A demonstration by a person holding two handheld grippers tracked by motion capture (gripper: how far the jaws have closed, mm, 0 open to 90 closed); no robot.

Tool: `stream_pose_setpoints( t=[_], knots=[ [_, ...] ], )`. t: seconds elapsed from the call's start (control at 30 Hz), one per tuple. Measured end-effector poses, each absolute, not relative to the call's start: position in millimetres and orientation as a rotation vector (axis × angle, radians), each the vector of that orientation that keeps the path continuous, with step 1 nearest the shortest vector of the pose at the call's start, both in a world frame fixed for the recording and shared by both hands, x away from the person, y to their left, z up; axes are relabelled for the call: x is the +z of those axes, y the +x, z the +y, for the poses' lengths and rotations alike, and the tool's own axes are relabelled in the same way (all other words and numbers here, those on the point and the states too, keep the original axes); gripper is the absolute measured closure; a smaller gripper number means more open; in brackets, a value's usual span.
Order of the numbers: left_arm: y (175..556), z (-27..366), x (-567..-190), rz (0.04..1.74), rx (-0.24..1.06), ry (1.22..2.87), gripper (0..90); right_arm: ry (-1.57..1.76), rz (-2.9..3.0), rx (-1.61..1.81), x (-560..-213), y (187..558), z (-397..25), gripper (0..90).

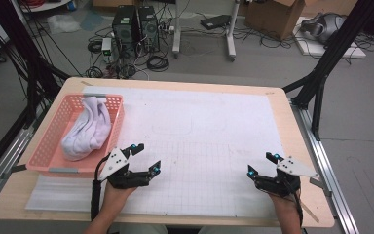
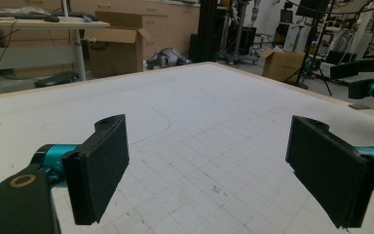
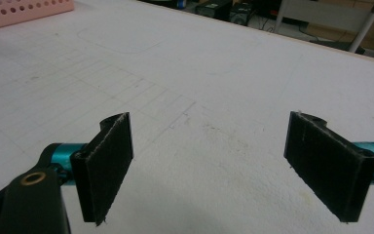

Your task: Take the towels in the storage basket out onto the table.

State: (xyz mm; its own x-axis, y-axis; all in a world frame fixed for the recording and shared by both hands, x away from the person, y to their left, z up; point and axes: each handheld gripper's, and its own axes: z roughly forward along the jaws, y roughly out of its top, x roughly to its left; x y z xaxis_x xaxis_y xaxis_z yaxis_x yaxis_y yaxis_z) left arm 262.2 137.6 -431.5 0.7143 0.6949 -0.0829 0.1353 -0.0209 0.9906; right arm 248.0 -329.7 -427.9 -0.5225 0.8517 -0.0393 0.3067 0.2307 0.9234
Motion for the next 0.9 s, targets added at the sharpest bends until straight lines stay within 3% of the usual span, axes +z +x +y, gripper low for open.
stream_pose_setpoints(
  t=[0.9],
  knots=[
    [257, 141, -417, 0.710, 0.481, 1.540, 17.4, 1.062, 2.025, 1.295, -432, 251, -325, 17.2]
  ],
)
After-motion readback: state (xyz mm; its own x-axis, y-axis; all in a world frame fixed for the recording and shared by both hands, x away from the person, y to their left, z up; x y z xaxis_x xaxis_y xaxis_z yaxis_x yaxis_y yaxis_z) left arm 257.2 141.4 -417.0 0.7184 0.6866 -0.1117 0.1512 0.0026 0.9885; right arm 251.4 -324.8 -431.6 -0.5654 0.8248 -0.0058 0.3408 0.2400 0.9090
